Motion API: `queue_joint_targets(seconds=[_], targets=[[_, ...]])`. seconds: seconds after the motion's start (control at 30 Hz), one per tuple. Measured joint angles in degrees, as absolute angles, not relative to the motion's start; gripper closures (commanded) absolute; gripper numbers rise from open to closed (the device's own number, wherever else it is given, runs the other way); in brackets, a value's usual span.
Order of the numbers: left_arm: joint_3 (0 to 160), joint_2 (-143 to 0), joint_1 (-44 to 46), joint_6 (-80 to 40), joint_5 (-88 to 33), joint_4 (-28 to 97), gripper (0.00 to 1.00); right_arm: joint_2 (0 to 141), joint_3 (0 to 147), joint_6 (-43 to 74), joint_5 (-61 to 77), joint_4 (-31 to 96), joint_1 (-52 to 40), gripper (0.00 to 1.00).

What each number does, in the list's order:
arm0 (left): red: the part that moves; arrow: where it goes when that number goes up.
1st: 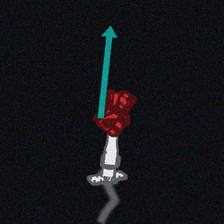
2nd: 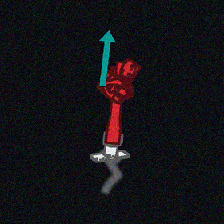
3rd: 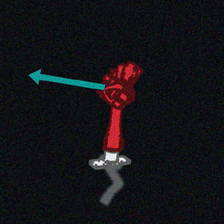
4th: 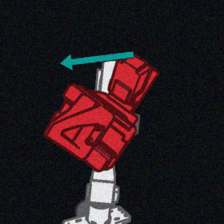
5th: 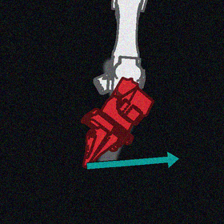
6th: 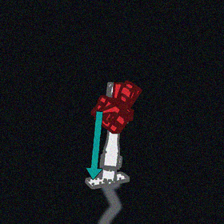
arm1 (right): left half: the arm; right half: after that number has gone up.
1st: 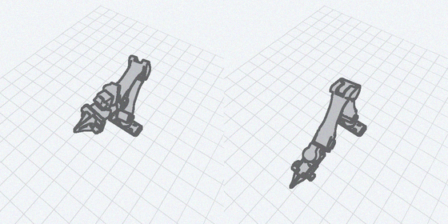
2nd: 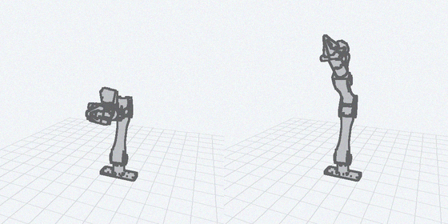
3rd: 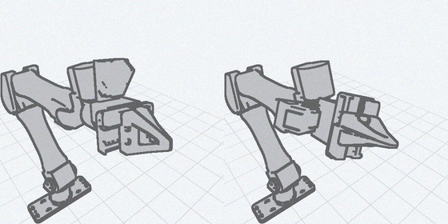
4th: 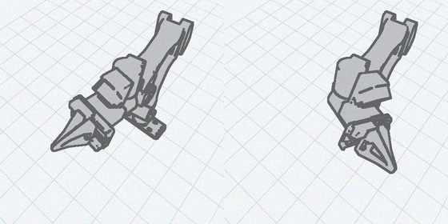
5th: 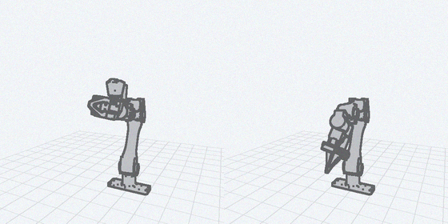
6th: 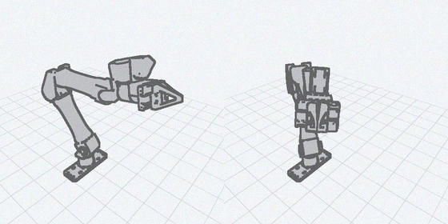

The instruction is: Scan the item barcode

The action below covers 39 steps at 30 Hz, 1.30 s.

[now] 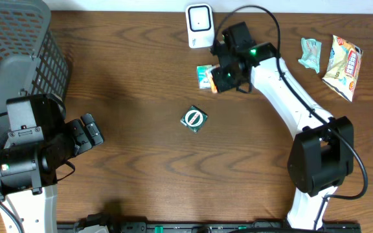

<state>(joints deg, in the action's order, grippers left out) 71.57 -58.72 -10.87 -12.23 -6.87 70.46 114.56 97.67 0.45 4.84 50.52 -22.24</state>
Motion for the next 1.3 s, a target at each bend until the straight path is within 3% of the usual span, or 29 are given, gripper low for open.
queue_joint_targets(seconds=[0.23, 0.53, 0.9, 1.3], targets=[[71.57, -58.72, -10.87, -12.23, -6.87, 70.46, 0.02, 116.75, 105.80, -4.71, -2.28, 45.21, -22.59, 0.99], [71.57, -58.72, -10.87, -12.23, -6.87, 70.43, 0.03, 134.98, 126.65, -14.96, -12.47, 38.41, -22.59, 0.99], [71.57, -58.72, -10.87, -12.23, -6.87, 70.43, 0.02, 143.26, 127.61, -31.46, -21.61, 18.79, -22.76, 0.99], [71.57, -58.72, -10.87, -12.23, -6.87, 70.46, 0.02, 143.26, 127.92, -41.34, -18.24, 18.24, -24.64, 0.99]])
